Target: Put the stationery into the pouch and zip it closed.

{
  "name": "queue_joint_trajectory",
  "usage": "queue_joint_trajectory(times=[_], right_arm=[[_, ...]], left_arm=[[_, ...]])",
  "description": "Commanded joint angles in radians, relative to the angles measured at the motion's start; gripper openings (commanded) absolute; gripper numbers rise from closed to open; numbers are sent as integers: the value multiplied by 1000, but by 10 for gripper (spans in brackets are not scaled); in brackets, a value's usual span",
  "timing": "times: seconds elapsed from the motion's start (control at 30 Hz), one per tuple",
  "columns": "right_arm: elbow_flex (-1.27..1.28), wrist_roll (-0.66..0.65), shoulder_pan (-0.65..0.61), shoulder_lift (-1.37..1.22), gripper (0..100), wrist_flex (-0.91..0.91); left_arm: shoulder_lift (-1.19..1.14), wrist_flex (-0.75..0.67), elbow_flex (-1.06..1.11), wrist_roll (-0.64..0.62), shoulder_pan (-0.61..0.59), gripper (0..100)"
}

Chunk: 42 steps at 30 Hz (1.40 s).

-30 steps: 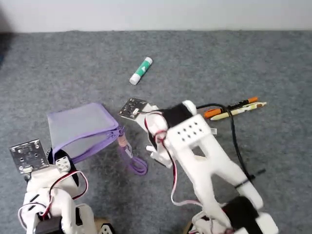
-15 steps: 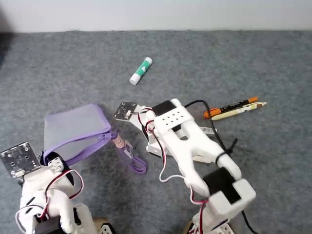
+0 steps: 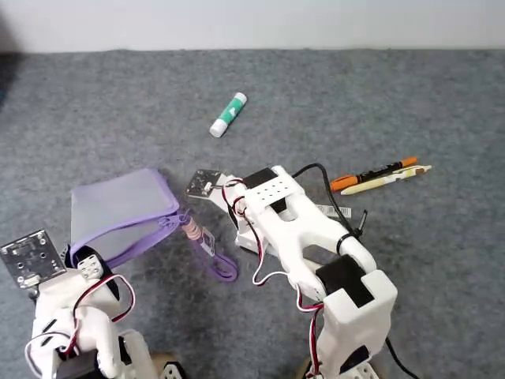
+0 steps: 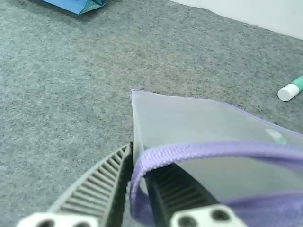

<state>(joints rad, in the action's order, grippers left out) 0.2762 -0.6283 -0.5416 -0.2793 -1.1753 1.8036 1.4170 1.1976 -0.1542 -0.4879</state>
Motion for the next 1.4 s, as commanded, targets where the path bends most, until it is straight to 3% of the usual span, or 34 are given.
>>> queue_joint_trajectory(times=[0.0,0.33,0.67,0.8,1.0,1.17,1.37], right_arm=[[2,-2,8,70,9,-73],[2,135,10,492,9,-269],[2,423,1,898,9,-269],[-5,618,-15,1017,8,-127],[-12,865,-213,1113,8,165],[-6,887,-297,1113,8,386],[-12,885,-315,1023,8,604]], left_arm=[[-2,-26,-22,-14,-5,12],[-29,11,-96,11,2,12],[-428,157,-367,8,2,12],[-468,178,-394,-5,2,12],[-474,175,-407,-94,84,13],[-531,180,-470,-232,229,13],[-677,239,-570,-342,305,13]])
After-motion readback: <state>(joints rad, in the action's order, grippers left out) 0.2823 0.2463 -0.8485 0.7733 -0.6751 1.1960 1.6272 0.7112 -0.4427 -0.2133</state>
